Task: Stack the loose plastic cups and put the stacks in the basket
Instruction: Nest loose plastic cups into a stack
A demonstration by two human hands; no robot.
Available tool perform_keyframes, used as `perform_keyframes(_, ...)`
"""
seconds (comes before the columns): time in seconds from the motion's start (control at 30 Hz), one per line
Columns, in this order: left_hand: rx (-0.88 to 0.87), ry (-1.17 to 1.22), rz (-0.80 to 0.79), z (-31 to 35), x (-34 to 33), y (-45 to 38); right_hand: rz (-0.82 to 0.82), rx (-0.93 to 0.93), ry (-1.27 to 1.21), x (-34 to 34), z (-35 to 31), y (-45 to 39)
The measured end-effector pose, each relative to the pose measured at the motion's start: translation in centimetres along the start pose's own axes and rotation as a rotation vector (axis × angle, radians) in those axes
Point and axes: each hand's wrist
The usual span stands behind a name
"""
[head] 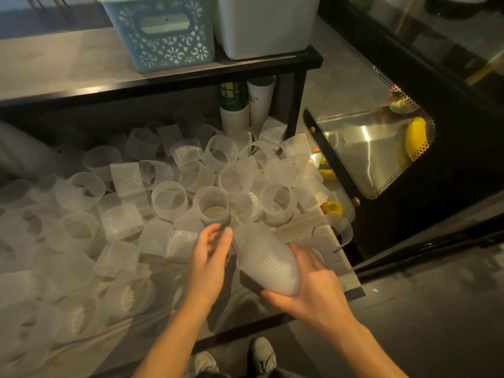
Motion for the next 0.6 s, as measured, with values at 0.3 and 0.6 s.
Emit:
perform_keyframes(0.3, 0.185, -0.411, -0.126, -2.1, -4.2, -5.1, 0.019, -0.132, -0.02, 1.7, 1.5, 0.6)
perform_keyframes(0.6, 0.23, -0.368, -0.321, -3.3, -4.5, -5.3, 0.03, -0.197, -0.068, 1.5, 2.5, 1.5)
Point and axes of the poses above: each hand's wrist, its own y-axis away from the middle knuckle, its own x-axis out of the back of the hand, z = x × y, and after that the axes turned 9 degrees about -x, right-handed
